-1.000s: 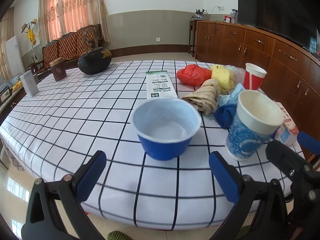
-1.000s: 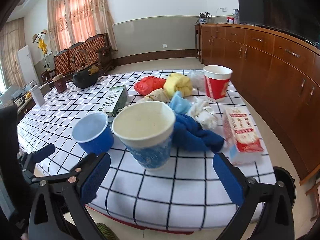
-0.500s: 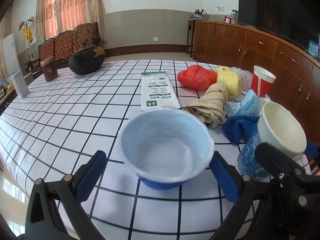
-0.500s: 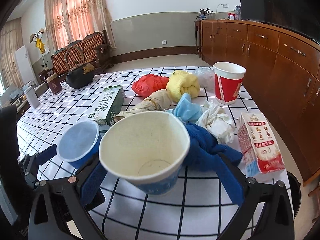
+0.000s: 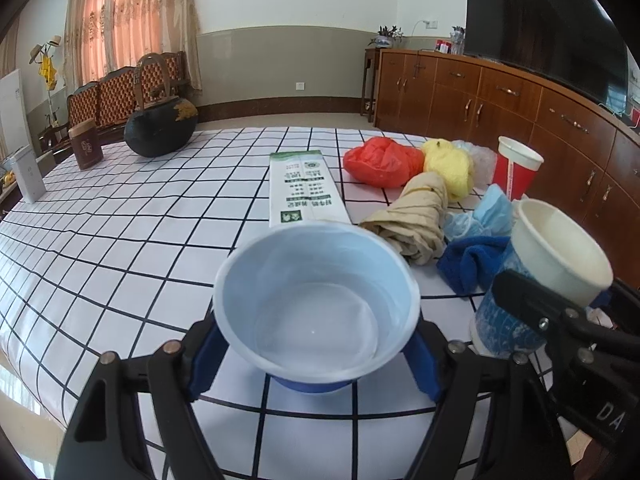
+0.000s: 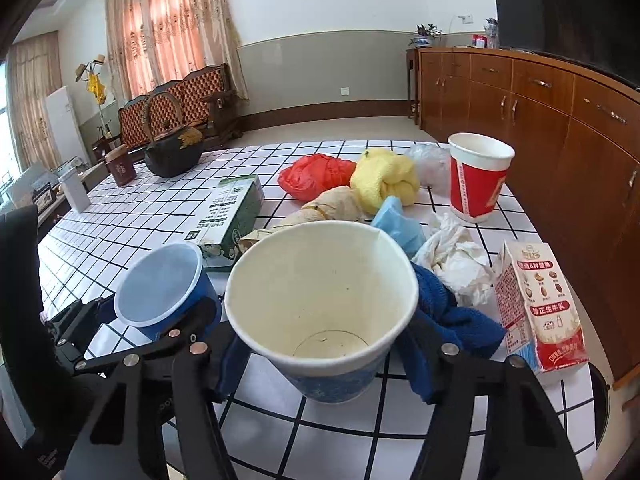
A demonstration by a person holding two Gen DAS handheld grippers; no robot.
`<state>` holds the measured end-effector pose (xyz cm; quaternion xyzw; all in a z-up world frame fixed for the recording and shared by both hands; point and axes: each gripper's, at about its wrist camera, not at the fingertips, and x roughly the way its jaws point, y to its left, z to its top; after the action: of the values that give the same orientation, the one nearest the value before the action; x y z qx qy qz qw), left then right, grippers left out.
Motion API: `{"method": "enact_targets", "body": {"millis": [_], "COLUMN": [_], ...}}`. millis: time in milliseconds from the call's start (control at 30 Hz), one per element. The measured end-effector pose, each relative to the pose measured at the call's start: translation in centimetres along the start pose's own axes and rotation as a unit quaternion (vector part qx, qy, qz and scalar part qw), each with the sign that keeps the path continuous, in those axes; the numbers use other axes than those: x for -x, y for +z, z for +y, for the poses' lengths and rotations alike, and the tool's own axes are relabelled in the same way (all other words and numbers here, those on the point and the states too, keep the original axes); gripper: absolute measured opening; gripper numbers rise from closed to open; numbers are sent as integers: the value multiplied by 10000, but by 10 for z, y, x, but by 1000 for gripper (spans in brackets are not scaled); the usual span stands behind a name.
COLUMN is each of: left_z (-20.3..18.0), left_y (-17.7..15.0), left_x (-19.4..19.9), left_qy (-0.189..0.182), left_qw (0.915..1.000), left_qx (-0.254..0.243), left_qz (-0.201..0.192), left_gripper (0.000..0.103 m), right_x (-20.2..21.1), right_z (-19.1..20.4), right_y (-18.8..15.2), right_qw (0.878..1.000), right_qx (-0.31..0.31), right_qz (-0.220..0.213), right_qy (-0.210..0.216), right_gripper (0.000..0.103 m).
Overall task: Collect trash
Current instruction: 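Carry both cups over the black trash bin with both tools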
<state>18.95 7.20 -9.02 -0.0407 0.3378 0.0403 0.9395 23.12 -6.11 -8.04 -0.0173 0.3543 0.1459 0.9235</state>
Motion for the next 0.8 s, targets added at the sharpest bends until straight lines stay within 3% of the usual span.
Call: {"method": "enact_targets", "body": {"millis": [433,600,800], "left_z": [-3,-21,-62], "left_y": [2,7,12], "left_x": [30,51,67], "left_qy": [-143,-371,-871], "left_qw": [9997,9988,9952], "left_qx": [-9,-146,-334], "left_qz": [-201,-271,-284], "left_gripper": [78,78,78], "right_x": [32,65,105], "right_z": [-11,-31,-76], "right_y": [-5,-5,-13], "right_qw": [9995,9984,9960], "right_qx": [-121,-310,-532], "right_qz": [-260,-468,-654], "right_qy": [140,86,-304], "right_gripper": [63,63,63]}}
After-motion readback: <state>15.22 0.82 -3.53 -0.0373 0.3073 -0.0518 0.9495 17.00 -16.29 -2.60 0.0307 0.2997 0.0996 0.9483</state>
